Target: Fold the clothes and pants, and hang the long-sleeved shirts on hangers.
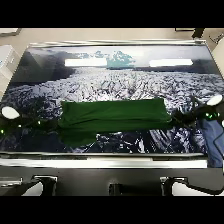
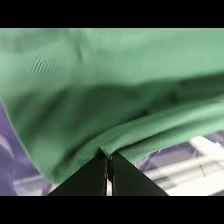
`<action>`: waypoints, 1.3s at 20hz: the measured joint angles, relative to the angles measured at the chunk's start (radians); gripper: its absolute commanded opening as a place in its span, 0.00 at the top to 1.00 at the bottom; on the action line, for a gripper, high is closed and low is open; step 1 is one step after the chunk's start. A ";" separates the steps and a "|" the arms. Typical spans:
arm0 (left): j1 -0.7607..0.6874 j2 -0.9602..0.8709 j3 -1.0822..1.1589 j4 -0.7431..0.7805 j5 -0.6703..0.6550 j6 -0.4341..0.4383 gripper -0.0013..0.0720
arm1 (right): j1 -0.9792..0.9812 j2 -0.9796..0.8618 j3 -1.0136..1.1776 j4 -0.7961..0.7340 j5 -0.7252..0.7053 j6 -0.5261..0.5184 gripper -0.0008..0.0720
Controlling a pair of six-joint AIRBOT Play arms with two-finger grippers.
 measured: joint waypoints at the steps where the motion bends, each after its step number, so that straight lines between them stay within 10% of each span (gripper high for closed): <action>1: 0.001 -0.036 0.049 -0.001 0.009 -0.001 0.96 | 0.021 -0.023 0.041 0.000 -0.024 0.011 0.94; 16: -0.069 -0.571 0.591 -0.018 0.023 -0.029 0.90 | 0.105 -0.303 0.273 0.133 -0.212 0.096 0.91; 20: -0.055 -0.581 0.633 -0.017 -0.028 -0.033 0.31 | 0.084 -0.311 0.303 0.149 -0.175 0.096 0.12; 26: 0.042 -0.528 0.744 -0.011 -0.172 -0.054 0.25 | -0.034 -0.336 0.362 0.140 -0.072 0.096 0.01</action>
